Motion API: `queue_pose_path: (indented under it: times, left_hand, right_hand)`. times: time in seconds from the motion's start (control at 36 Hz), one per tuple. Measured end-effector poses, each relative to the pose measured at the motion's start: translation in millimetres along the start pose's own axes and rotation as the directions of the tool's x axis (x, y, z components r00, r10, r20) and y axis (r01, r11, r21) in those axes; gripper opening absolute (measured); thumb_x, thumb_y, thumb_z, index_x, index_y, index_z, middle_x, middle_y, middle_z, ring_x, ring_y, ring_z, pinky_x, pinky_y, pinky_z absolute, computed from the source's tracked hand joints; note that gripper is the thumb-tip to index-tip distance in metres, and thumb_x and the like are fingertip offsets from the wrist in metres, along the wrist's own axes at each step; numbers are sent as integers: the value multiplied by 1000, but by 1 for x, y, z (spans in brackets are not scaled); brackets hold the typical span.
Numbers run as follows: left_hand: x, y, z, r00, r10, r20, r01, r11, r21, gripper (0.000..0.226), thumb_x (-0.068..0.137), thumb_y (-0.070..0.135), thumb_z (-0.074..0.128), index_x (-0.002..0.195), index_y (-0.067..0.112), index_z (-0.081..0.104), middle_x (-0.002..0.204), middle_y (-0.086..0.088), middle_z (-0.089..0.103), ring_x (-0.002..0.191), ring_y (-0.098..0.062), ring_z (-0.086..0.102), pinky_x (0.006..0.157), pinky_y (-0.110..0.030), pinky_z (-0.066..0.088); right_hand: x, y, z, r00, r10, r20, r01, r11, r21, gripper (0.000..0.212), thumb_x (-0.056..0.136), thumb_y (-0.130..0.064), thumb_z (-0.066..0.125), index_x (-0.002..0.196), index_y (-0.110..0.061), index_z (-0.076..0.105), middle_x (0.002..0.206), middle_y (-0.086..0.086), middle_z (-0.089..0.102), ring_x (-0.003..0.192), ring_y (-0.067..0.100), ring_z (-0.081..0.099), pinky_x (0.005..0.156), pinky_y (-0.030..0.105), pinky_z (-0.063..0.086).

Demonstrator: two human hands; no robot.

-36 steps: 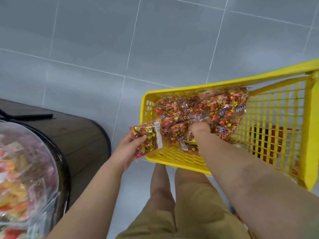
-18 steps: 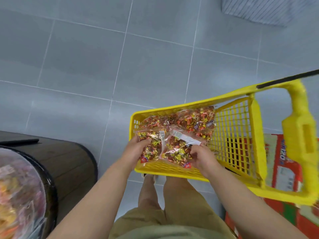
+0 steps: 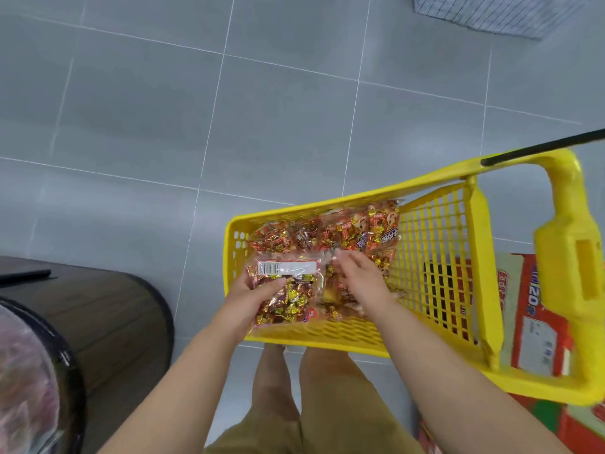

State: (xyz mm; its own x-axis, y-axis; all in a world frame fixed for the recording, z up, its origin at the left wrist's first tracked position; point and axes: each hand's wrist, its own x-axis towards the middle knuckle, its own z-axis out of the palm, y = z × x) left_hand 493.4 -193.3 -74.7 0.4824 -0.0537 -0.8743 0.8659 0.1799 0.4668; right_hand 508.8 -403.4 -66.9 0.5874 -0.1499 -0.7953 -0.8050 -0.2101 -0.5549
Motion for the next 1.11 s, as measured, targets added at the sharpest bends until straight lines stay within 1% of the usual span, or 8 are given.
queue_pose_path:
  times: [0.11, 0.22, 0.31, 0.56, 0.67, 0.78, 0.94, 1.11]
  left_hand:
    - [16, -15, -3, 997, -40, -67, 39, 999, -16, 46, 74, 14, 78, 116, 21, 59, 101, -4, 75, 94, -25, 71, 85, -47, 55]
    - [28, -23, 2, 988, -45, -149, 41, 999, -26, 41, 78, 16, 77, 114, 27, 60, 107, -4, 73, 100, -27, 69, 85, -53, 55]
    - [34, -22, 11, 981, -31, -189, 27, 999, -27, 37, 79, 15, 76, 111, 26, 62, 105, -4, 73, 101, -26, 69, 88, -50, 54]
    - [38, -14, 34, 978, -51, -201, 57, 998, 26, 33, 80, 18, 77, 106, 28, 61, 106, -3, 73, 100, -24, 69, 91, -46, 53]
    - [33, -10, 44, 975, -55, -216, 64, 997, 37, 29, 79, 20, 78, 102, 28, 61, 100, -1, 74, 96, -23, 70, 88, -47, 55]
    - [21, -4, 50, 970, -82, -230, 95, 994, 50, 36, 76, 25, 81, 104, 29, 60, 108, -5, 72, 102, -28, 67, 91, -56, 52]
    - [-19, 10, 46, 970, -28, -240, 41, 998, 52, 101, 42, 45, 88, 133, 22, 51, 122, -9, 65, 111, -32, 63, 96, -56, 48]
    - [-74, 19, 27, 963, 18, -269, -36, 998, -60, 55, 75, 14, 80, 124, 16, 56, 114, -17, 68, 101, -35, 67, 87, -60, 52]
  right_hand:
    - [57, 20, -32, 899, 253, -356, -147, 943, 299, 29, 92, -23, 56, 119, -13, 56, 110, 5, 62, 82, 15, 56, 71, 28, 46]
    - [96, 31, -55, 822, 565, -64, -396, 649, 649, 39, 94, -37, 52, 121, -8, 51, 127, 10, 53, 111, 23, 52, 96, 36, 44]
    - [118, 27, -62, 773, 629, 87, -412, 394, 821, 40, 88, -45, 58, 100, -8, 51, 107, 16, 54, 101, 31, 56, 86, 41, 54]
    - [131, 29, -68, 755, 624, 201, -401, 197, 895, 55, 76, -51, 69, 108, -10, 51, 100, 9, 55, 83, 16, 56, 73, 25, 51]
    - [119, 26, -68, 775, 606, 179, -404, 257, 878, 46, 78, -49, 68, 103, -11, 62, 75, -1, 62, 54, 5, 45, 50, 11, 35]
    - [87, 27, -71, 819, 547, 175, -350, 235, 907, 40, 74, -40, 73, 106, -17, 66, 89, -7, 64, 56, 0, 44, 48, 10, 32]
    - [27, 19, -64, 832, 468, 297, -494, 383, 780, 38, 78, -23, 75, 110, -6, 64, 107, 9, 69, 97, 20, 66, 84, 34, 54]
    - [-12, 1, -46, 866, 371, 334, -497, 709, 500, 46, 78, -20, 74, 119, -9, 59, 91, 5, 67, 77, 22, 64, 78, 42, 56]
